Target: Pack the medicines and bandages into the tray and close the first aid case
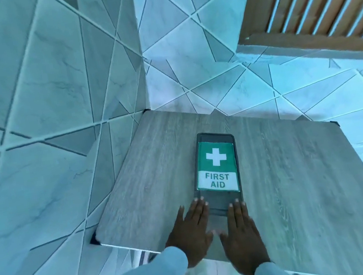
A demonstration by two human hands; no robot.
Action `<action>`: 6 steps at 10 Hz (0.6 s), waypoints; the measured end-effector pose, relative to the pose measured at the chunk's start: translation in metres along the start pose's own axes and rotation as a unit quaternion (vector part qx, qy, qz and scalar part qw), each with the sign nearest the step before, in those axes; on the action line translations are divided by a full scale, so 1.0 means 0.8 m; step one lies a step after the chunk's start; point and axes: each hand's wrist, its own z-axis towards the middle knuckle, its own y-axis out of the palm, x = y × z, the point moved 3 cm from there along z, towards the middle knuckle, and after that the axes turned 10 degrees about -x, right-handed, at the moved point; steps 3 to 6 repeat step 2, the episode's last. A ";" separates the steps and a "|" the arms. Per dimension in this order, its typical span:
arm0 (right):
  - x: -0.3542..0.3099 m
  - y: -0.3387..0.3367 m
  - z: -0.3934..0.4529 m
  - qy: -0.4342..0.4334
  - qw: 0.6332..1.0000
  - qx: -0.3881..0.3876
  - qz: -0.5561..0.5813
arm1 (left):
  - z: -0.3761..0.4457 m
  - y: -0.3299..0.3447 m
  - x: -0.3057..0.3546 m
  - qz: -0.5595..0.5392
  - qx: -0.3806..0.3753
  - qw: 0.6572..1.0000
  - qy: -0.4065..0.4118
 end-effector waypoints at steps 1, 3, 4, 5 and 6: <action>0.014 -0.036 0.000 -0.038 0.999 -0.019 -0.009 | -0.006 -0.035 0.014 0.031 -0.007 0.999 -0.022; 0.027 -0.121 0.005 -0.069 0.995 0.072 0.002 | -0.001 -0.106 0.021 0.035 0.070 0.995 -0.055; 0.027 -0.121 0.005 -0.069 0.995 0.072 0.002 | -0.001 -0.106 0.021 0.035 0.070 0.995 -0.055; 0.027 -0.121 0.005 -0.069 0.995 0.072 0.002 | -0.001 -0.106 0.021 0.035 0.070 0.995 -0.055; 0.027 -0.121 0.005 -0.069 0.995 0.072 0.002 | -0.001 -0.106 0.021 0.035 0.070 0.995 -0.055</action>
